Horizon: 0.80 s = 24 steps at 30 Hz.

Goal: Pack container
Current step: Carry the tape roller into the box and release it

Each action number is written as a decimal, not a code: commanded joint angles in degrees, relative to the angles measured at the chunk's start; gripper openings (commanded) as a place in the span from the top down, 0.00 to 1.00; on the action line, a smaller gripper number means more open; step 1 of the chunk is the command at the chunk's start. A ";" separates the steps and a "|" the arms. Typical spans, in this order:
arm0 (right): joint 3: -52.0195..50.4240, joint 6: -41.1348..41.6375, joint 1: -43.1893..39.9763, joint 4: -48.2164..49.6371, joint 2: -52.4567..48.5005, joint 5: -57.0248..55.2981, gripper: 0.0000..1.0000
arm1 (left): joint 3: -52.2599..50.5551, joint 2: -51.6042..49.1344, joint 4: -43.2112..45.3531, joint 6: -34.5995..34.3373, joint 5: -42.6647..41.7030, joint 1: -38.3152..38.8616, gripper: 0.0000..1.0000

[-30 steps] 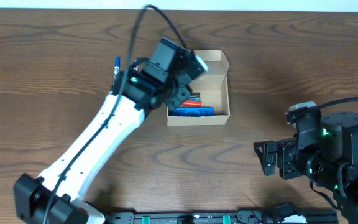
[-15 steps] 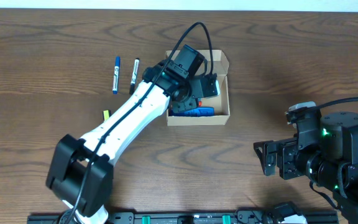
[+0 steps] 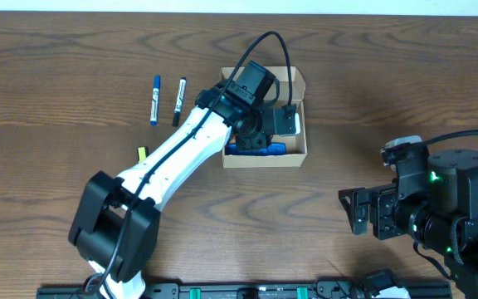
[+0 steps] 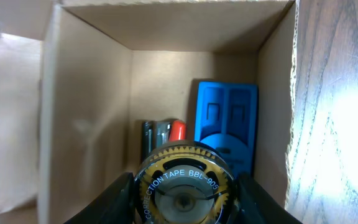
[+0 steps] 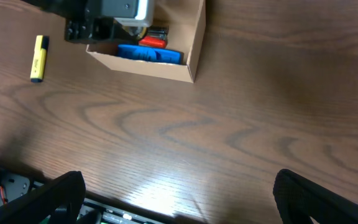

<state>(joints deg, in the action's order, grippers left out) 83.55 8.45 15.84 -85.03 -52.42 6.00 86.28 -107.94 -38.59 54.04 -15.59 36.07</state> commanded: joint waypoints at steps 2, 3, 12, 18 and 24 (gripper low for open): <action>0.02 -0.81 0.37 -0.07 0.02 0.24 0.01 | 0.98 -2.16 0.11 2.60 -1.25 -0.11 0.82; 0.02 -0.81 0.37 -0.07 0.02 0.24 0.01 | 0.98 -2.64 0.28 2.60 -0.37 -0.11 0.82; 0.02 -0.81 0.37 -0.07 0.02 0.24 0.01 | 1.01 -5.05 2.10 1.92 1.66 -0.11 0.48; 0.02 -0.81 0.37 -0.07 0.02 0.24 0.01 | 2.54 -3.19 1.95 -4.76 2.89 -0.11 0.37; 0.02 -0.81 0.37 -0.07 0.02 0.24 0.01 | 8.02 1.92 -8.41 -7.74 3.26 -0.11 0.41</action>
<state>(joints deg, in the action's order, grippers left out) 83.55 8.43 15.84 -85.01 -52.45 6.00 90.13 -111.15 -44.05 49.60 -13.02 36.07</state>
